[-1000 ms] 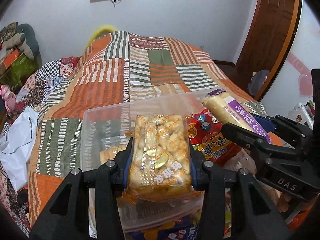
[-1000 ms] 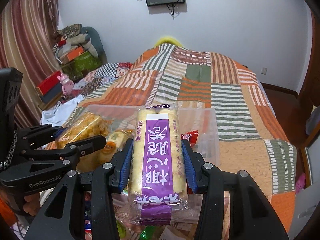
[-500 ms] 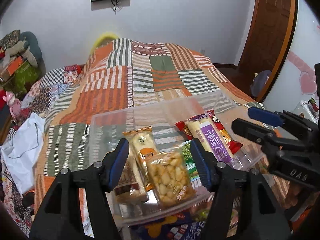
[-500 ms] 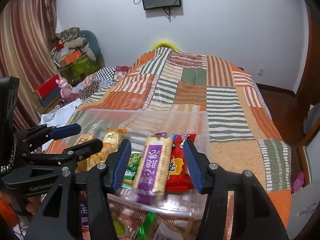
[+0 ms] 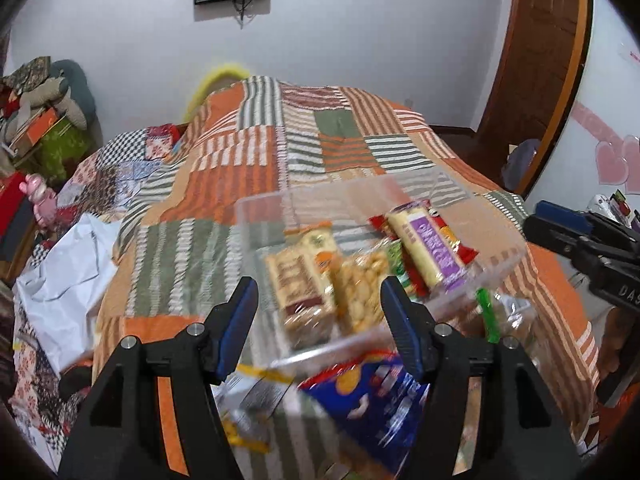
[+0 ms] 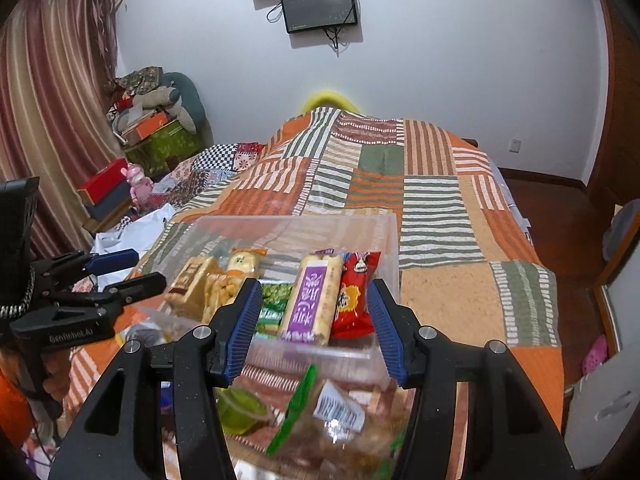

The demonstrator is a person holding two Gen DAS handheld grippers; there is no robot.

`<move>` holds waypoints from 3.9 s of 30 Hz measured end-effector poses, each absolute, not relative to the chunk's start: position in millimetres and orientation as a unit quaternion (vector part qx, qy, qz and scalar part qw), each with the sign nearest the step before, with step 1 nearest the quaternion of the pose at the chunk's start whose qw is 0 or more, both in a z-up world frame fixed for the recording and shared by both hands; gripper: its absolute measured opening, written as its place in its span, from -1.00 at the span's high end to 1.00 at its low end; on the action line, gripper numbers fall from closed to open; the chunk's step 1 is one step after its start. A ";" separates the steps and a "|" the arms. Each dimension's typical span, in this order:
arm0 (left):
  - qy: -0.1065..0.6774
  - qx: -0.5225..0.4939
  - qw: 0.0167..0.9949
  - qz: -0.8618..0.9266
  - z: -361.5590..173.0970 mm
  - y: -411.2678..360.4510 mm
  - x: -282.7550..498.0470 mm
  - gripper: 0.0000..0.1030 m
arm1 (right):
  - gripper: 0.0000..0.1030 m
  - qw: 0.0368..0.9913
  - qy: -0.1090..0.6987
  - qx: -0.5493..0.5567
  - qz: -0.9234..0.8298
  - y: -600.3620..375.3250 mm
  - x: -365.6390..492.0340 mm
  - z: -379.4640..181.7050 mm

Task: Organize snacks
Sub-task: 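Lower the cake and puffed-snack bag into the clear box and open both grippers, then grasp the yellow fries bag with the left gripper while the right grasps a cookie bag, then lower the fries bag and cookie bag into the clear box and open both grippers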

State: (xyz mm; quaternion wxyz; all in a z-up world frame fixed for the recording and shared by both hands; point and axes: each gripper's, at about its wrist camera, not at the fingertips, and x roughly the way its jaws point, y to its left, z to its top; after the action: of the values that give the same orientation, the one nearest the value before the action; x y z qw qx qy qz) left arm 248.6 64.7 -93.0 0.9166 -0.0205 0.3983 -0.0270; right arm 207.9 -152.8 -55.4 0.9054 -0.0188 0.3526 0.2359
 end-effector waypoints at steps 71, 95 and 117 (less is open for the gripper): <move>0.435 -0.039 0.899 0.023 -169.9 135.5 178.8 -0.19 | -0.24 0.871 0.450 0.042 0.193 -193.6 174.8 -119.7; 0.351 -0.034 0.936 -0.002 -89.6 100.3 183.4 -0.19 | -0.24 0.907 0.358 0.045 0.216 -177.6 176.6 -60.0; 0.364 -0.028 0.931 -0.014 -102.5 73.5 260.8 -0.19 | -0.25 0.899 0.356 0.019 0.257 -115.7 223.9 -62.7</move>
State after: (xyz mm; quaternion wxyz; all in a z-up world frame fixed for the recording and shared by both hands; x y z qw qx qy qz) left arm 260.8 73.5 -102.5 0.9310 -0.0280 0.3636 -0.0136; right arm 223.9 -115.7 -62.7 0.8985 0.0185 0.3556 0.2567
